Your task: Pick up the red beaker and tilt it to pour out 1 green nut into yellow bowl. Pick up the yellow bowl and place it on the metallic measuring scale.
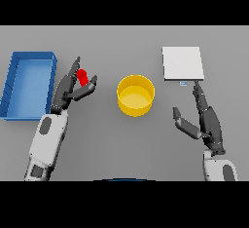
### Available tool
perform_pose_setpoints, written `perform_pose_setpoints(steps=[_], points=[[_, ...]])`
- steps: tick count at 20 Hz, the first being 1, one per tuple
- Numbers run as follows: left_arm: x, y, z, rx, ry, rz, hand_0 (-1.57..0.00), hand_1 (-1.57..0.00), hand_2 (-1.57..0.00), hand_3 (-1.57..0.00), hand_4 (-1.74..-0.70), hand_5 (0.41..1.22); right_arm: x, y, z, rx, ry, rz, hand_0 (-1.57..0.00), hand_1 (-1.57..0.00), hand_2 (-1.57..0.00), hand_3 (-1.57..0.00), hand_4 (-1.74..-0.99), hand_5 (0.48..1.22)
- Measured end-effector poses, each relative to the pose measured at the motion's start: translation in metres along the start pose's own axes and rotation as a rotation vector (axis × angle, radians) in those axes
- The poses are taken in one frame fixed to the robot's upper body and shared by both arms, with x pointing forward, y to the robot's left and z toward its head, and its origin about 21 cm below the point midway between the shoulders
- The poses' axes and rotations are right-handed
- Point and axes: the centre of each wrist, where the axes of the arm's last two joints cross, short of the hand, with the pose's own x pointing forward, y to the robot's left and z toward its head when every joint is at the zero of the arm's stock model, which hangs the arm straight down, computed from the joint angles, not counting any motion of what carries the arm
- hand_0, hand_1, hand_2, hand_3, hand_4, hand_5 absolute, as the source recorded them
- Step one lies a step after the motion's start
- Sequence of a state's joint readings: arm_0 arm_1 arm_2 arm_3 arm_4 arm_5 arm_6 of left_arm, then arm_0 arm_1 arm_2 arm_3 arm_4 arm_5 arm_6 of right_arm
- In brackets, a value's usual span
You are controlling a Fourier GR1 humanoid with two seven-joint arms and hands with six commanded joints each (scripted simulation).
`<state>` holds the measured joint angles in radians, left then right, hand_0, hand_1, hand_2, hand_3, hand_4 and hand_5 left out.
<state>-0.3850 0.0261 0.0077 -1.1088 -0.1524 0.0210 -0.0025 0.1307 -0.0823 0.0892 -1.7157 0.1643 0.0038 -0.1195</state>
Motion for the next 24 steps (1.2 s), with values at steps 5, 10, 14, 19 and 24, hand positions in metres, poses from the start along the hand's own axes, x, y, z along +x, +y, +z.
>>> perform_pose_setpoints(steps=[5,10,14,19,24], points=[[0.002,-0.001,-0.011,-0.023,-0.003,-0.007,0.00,0.00,0.00,0.00,-1.33,0.715,0.002,-0.002,-0.004,-0.010,0.006,-0.001,0.00,0.00,0.00,0.00,-1.311,0.682],[0.001,-0.009,-0.019,-0.008,-0.055,0.031,-0.25,-0.28,-0.31,-0.22,-1.44,0.795,0.005,-0.007,-0.004,-0.018,0.001,0.009,0.00,0.00,0.00,0.00,-1.289,0.684],[0.000,-0.019,-0.025,0.050,-0.024,0.014,-1.00,-1.01,-1.02,-1.02,-1.44,1.047,0.004,0.000,-0.001,-0.004,0.004,0.000,0.00,0.00,0.00,0.00,-1.287,0.684],[-0.001,-0.025,-0.025,0.062,-0.065,-0.006,-1.38,-1.39,-1.39,-1.39,-1.55,1.129,0.004,0.000,-0.005,-0.003,0.003,-0.002,0.00,0.00,0.00,0.00,-1.303,0.682],[0.006,-0.024,-0.025,0.076,-0.130,0.027,-1.51,-1.51,-1.51,-1.51,-1.68,1.103,0.000,0.003,-0.007,0.017,-0.010,0.013,0.00,0.00,0.00,0.00,-1.263,0.671]])
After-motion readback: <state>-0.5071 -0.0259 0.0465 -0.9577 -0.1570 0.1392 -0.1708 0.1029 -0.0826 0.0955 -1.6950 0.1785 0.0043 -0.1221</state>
